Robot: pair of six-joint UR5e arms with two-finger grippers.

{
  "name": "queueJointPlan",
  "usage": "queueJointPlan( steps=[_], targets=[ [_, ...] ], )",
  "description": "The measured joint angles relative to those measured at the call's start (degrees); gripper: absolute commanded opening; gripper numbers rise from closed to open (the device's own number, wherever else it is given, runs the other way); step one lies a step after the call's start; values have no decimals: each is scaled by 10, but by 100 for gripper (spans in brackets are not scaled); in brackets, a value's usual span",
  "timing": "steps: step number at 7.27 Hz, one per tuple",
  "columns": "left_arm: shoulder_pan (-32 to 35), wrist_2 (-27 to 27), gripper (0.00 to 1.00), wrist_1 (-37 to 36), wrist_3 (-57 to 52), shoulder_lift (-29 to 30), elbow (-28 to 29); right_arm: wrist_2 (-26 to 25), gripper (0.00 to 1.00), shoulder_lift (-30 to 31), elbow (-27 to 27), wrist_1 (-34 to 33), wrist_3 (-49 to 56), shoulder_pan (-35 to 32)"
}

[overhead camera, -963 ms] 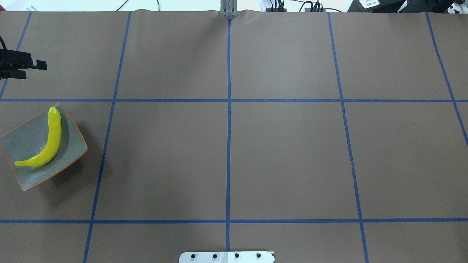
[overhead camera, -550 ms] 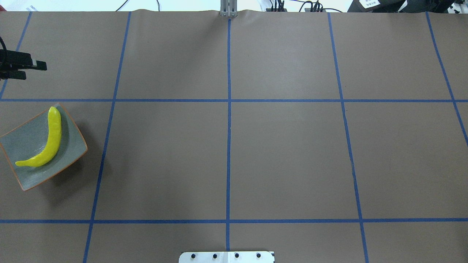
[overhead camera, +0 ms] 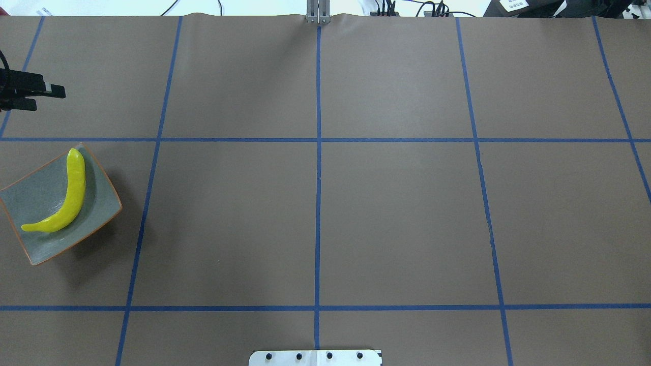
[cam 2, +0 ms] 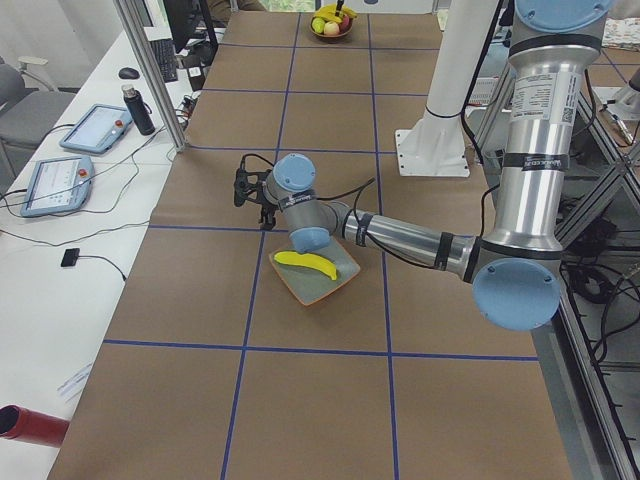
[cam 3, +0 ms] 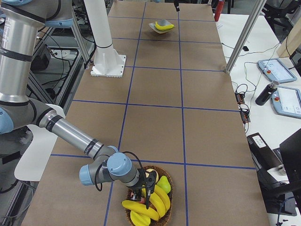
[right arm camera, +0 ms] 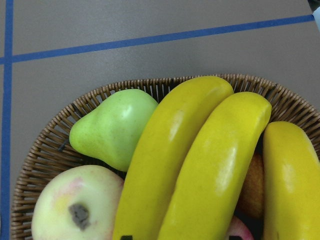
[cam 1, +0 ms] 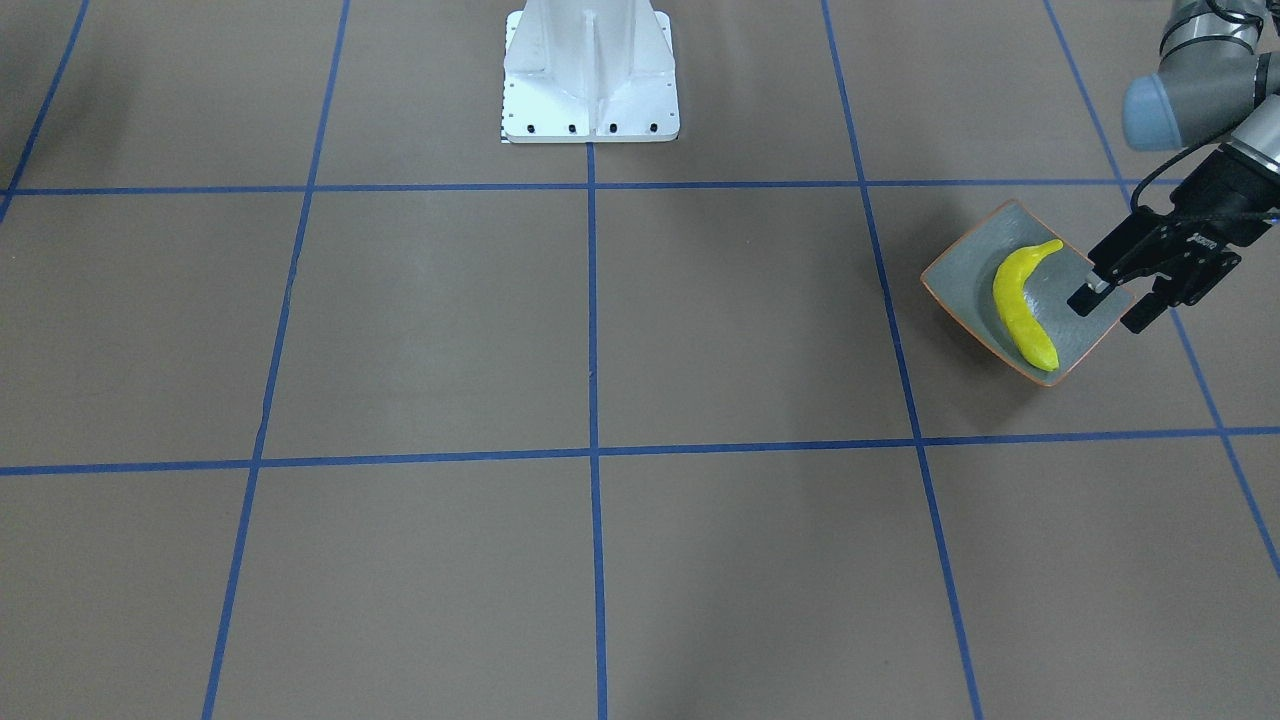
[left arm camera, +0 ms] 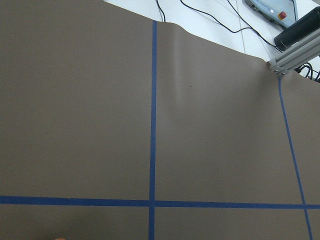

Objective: Transfer all bananas from basket to plate

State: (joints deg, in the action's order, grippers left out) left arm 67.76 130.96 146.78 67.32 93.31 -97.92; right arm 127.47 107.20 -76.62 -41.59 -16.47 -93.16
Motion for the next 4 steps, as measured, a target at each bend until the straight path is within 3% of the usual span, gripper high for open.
queueJointPlan(
  steps=[4],
  targets=[
    [-1, 1, 100, 0, 0, -1, 0, -23, 0, 0, -17, -1, 23, -1]
  ],
)
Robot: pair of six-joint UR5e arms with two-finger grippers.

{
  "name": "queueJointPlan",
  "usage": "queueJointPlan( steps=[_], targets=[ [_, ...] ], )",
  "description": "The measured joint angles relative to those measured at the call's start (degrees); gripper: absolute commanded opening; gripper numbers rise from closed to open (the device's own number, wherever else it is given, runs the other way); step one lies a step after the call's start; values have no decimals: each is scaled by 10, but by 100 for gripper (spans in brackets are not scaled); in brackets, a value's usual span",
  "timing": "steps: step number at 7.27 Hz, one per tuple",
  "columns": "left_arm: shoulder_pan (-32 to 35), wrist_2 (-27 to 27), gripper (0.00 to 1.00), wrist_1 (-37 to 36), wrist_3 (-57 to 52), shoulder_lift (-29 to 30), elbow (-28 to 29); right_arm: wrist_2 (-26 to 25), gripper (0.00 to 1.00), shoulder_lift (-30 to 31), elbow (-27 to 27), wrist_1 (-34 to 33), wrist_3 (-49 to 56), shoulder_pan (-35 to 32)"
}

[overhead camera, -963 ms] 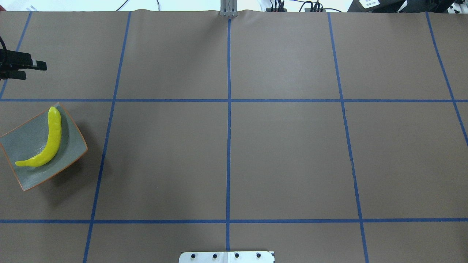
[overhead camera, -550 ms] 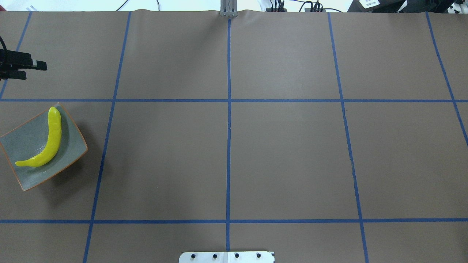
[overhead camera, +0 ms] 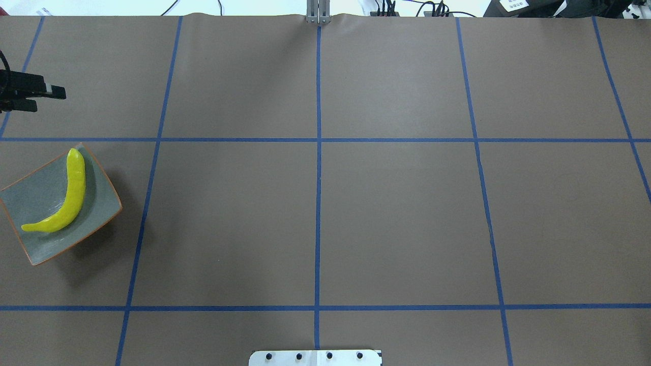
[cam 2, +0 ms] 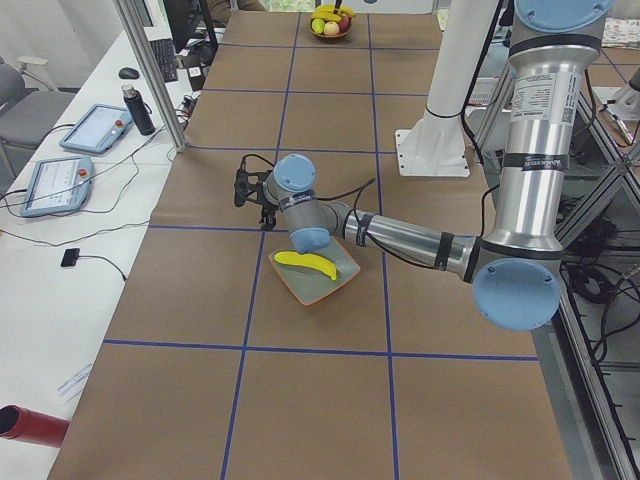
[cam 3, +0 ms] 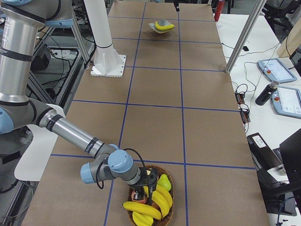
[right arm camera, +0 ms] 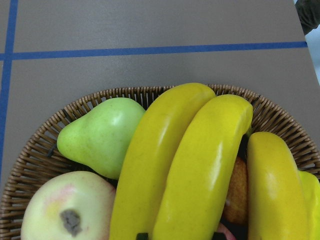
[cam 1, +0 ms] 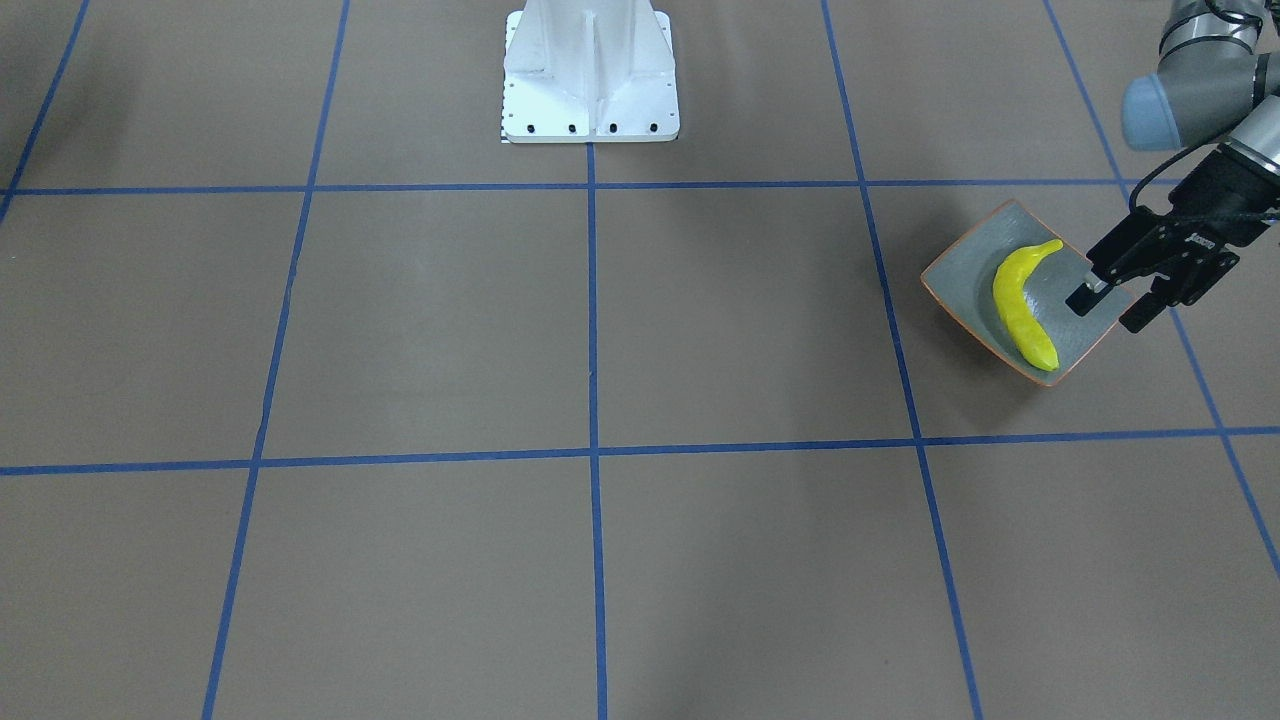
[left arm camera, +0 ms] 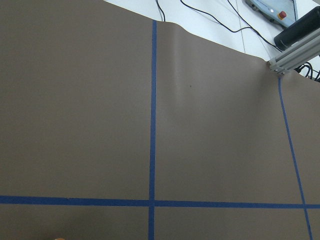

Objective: Transfer all bananas from basket to plate

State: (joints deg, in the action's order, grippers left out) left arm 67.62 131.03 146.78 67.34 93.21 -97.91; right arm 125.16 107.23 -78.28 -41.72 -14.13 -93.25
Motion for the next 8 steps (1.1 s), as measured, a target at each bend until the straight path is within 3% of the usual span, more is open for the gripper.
queueJointPlan(
  steps=[4, 8],
  targets=[
    [-2, 0, 100, 0, 1, -1, 2, -55, 0, -3, -27, -4, 47, -11],
    [-9, 0, 100, 0, 1, -1, 6, -67, 0, -8, -67, -34, 48, -24]
  ],
)
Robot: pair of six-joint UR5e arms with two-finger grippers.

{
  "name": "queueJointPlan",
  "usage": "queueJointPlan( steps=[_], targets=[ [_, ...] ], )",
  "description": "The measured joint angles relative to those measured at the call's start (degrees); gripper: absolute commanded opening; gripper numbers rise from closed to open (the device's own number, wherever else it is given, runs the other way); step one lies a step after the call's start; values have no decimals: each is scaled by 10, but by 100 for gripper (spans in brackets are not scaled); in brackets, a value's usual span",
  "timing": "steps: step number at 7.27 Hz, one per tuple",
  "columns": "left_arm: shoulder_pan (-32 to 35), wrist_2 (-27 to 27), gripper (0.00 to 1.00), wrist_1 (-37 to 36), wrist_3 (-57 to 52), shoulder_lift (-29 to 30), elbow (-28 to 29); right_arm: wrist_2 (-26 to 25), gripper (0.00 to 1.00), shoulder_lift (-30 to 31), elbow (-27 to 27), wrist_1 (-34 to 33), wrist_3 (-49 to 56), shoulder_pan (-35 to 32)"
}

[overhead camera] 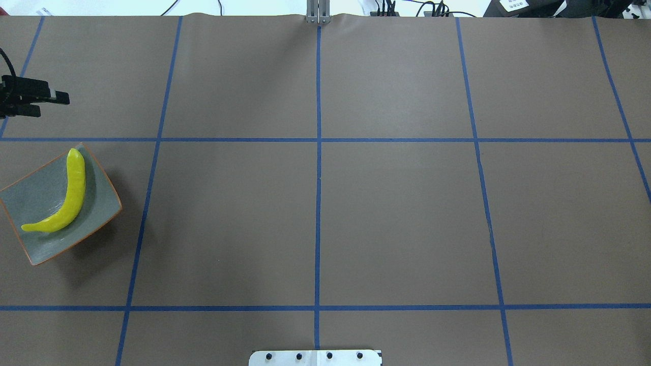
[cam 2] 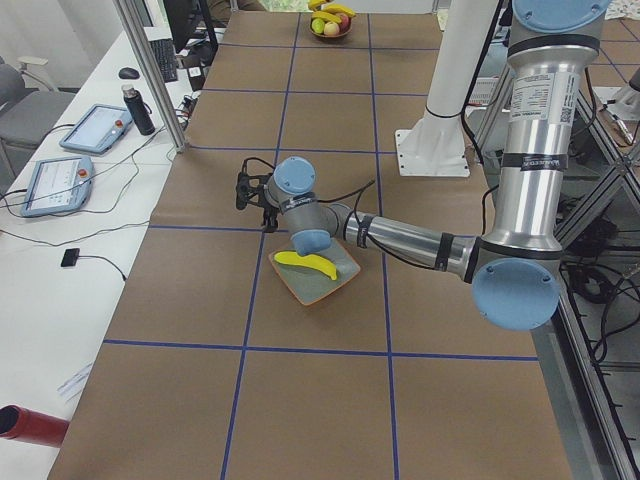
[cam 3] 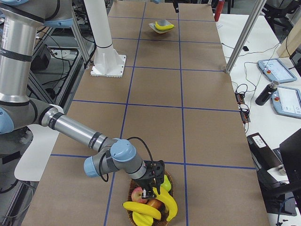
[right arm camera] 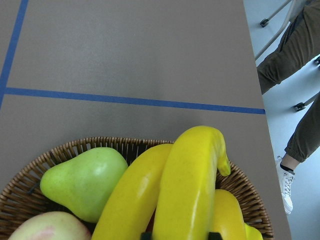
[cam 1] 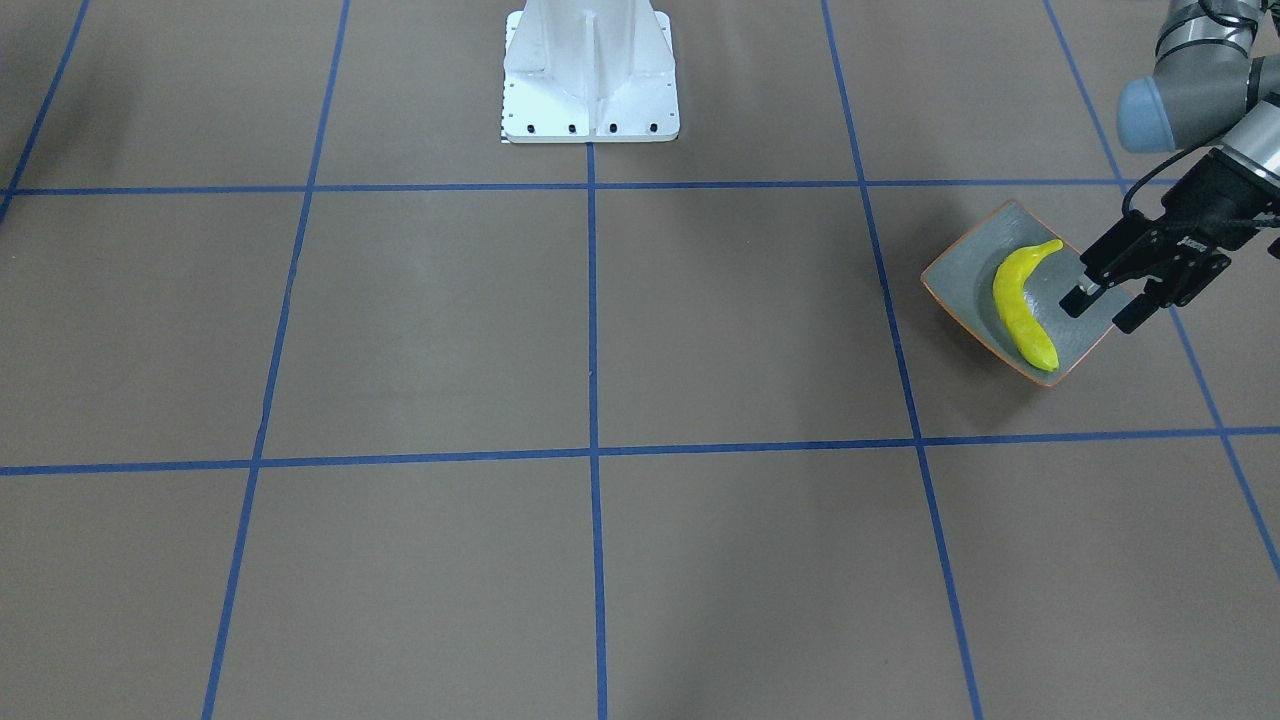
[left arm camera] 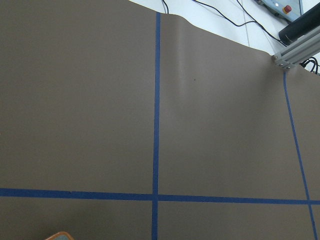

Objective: Transfer all bananas from basket to plate

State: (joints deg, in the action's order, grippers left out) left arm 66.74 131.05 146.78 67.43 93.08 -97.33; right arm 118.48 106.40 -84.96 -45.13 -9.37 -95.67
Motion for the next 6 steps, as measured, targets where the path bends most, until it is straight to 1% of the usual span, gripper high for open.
queueJointPlan(
  steps=[2, 3, 4, 6],
  targets=[
    [-2, 1, 100, 0, 1, 1, -1, 2, 0, -10, -85, -95, -6, -5],
    [-3, 1, 100, 0, 3, 8, -3, 10, 0, -26, -129, -153, -17, -5],
    [-4, 1, 100, 0, 5, 22, -5, 37, 0, -48, -157, -192, -39, -5],
    [-12, 0, 100, -1, 6, 51, -6, 109, 0, -91, -173, -214, -104, 1]
  ],
)
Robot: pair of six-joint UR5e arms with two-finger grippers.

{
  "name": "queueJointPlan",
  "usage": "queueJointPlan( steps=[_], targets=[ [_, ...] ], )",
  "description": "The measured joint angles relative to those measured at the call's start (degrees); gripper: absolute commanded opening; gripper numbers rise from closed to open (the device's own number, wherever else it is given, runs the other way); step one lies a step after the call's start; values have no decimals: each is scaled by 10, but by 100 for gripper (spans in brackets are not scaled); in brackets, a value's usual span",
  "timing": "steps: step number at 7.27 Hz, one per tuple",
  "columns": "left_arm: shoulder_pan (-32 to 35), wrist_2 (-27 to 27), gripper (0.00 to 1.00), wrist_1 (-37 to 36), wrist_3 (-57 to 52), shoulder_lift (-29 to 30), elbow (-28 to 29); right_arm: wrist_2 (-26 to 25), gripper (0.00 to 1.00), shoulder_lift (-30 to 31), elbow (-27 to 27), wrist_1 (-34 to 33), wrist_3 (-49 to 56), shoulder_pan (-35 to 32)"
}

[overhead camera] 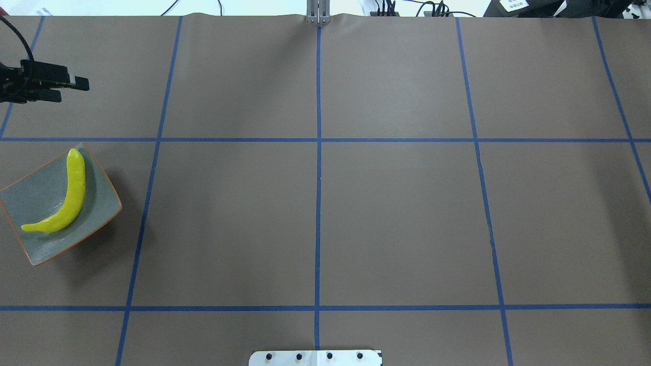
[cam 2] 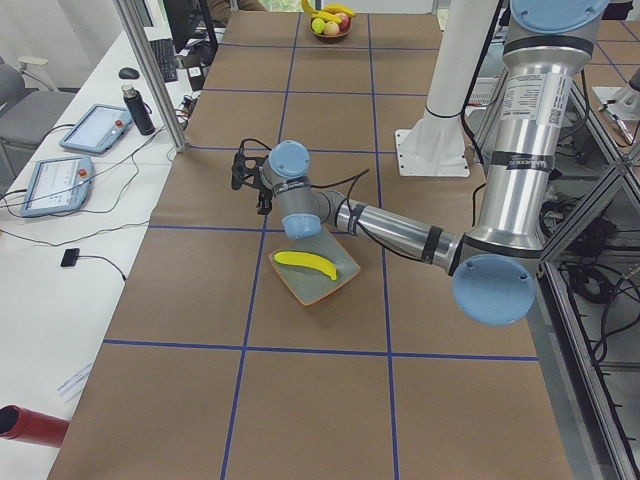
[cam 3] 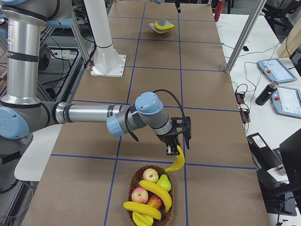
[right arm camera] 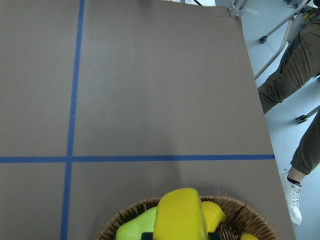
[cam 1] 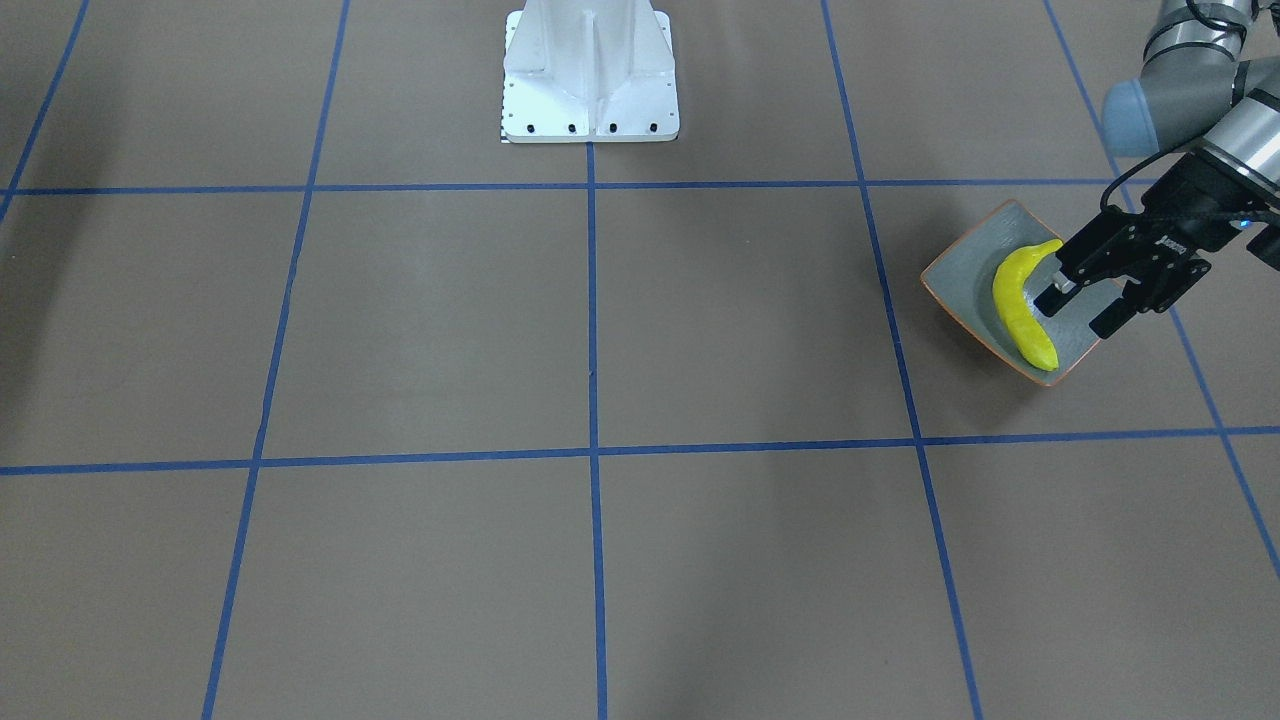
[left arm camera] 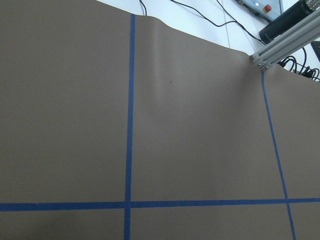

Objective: Transfer all bananas from basket to plate

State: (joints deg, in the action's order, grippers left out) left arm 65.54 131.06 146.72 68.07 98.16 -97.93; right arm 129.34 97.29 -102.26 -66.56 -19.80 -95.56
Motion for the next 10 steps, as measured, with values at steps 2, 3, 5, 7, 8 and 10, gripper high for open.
queueJointPlan(
  steps=[2, 3, 5, 7, 8, 10],
  targets=[
    [-34, -15, 100, 1, 1, 41, 3, 59, 0, -46, -3, 0, -89, 29],
    [-65, -26, 100, 2, 1, 77, 8, 82, 0, -73, -3, 1, -142, 48],
    [-116, -45, 100, 2, 40, 141, 14, 107, 0, -128, -9, 2, -260, 84],
    [-151, -79, 100, 2, 93, 184, 11, 112, 0, -182, -26, 4, -402, 126],
    [-170, -99, 100, 3, 107, 203, 9, 112, 0, -210, -35, 5, -480, 152],
    [-195, -126, 100, 6, 126, 230, 8, 109, 0, -265, -50, 6, -641, 217]
  ],
)
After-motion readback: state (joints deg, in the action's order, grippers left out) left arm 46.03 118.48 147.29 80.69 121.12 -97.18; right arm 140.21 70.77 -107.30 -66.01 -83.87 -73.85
